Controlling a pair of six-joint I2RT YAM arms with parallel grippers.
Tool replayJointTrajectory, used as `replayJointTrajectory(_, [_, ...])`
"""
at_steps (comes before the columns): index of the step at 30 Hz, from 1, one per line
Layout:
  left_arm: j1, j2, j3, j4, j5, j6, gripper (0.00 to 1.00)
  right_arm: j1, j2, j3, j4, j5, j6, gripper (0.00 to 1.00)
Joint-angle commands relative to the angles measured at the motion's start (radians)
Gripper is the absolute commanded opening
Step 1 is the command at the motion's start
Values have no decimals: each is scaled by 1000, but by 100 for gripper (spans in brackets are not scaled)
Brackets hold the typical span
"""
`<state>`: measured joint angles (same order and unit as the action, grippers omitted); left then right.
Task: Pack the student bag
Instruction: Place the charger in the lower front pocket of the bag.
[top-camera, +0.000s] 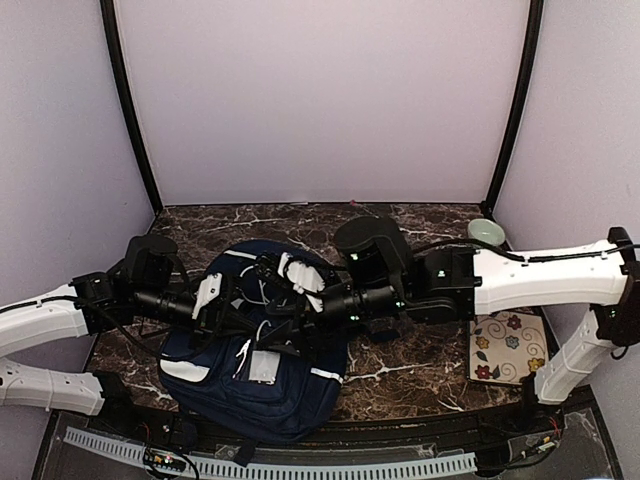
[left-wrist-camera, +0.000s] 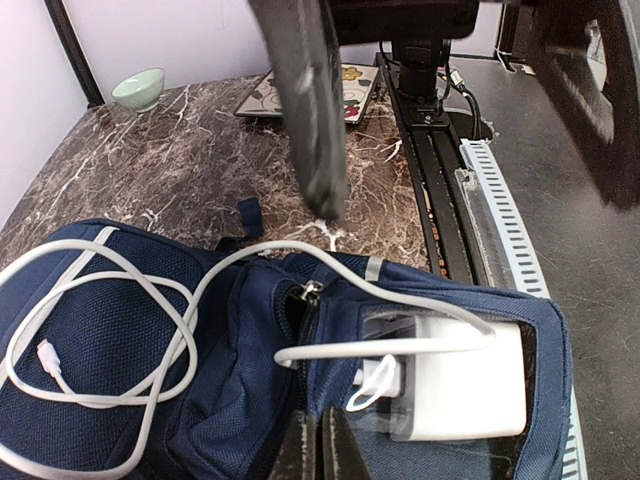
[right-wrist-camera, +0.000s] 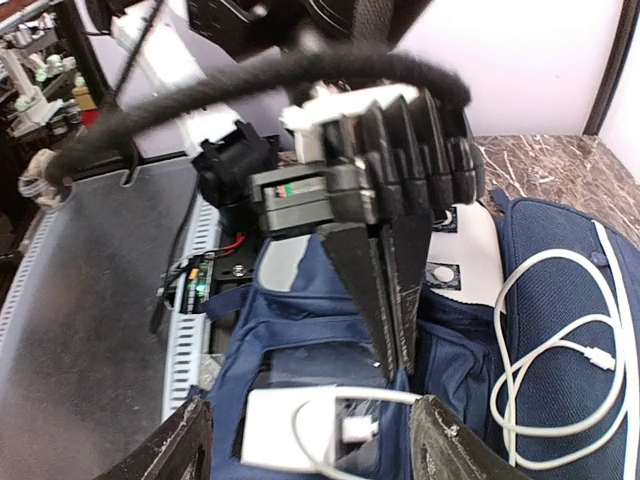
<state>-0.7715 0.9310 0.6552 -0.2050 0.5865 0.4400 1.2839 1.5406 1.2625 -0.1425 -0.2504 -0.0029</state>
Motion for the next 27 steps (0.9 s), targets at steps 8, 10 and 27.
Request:
replayJointTrajectory(8, [24,-27,11,74,-47,1,0,8,139,2,173,213,-109,69])
replayJointTrajectory(10, [24,-25,12,73,-47,2,0,3,151,17,139,206,-108,59])
replayJointTrajectory(27, [24,-23,58,32,-35,129,0,-215,308,133,74,-364,39,0])
